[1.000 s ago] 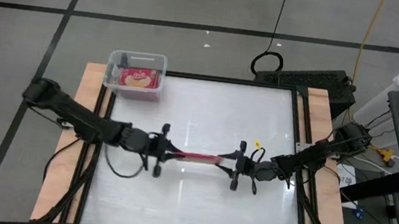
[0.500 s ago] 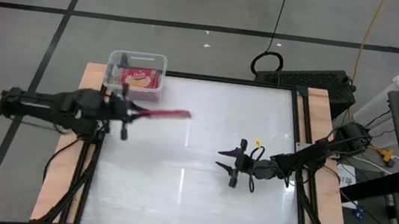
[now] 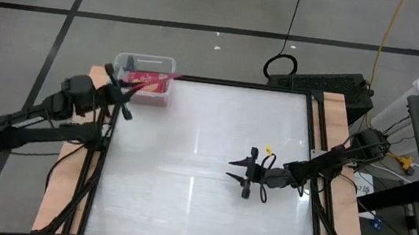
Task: Sort popcorn bags into baskets
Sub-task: Put the red popcorn bag into the transparent container
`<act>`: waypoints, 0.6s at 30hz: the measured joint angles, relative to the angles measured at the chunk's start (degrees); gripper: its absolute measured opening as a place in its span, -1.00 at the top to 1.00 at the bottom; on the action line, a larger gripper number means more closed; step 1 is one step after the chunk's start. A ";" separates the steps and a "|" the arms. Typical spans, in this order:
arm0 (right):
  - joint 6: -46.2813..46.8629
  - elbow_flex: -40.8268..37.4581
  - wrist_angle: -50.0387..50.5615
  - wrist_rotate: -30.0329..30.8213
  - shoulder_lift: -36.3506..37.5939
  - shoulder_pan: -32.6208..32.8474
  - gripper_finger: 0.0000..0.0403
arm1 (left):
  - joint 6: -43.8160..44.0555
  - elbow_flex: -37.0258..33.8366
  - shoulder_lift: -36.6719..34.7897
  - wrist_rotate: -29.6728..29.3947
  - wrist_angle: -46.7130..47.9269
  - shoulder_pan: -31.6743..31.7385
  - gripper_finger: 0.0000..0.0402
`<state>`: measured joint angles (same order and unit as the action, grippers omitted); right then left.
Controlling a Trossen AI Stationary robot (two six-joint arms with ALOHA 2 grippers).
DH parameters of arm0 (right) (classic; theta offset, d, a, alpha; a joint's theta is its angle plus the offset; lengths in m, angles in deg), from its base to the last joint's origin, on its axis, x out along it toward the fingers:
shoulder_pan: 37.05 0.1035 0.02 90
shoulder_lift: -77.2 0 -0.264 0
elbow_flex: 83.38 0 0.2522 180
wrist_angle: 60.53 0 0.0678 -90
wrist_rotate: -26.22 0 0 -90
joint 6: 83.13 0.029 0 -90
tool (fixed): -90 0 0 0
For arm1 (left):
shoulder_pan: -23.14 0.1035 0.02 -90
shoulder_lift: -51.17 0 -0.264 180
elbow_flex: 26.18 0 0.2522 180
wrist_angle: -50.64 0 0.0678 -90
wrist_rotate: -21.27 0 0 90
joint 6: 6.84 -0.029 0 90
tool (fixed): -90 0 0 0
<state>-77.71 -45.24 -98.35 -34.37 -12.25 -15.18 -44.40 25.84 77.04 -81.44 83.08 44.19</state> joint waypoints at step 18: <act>2.11 0.00 4.29 -1.95 0.00 0.02 0.15 | -1.32 15.93 14.53 13.73 14.98 27.82 0.89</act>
<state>-75.60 -45.24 -94.05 -36.33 -12.25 -15.16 -45.71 41.76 91.57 -67.71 98.07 72.01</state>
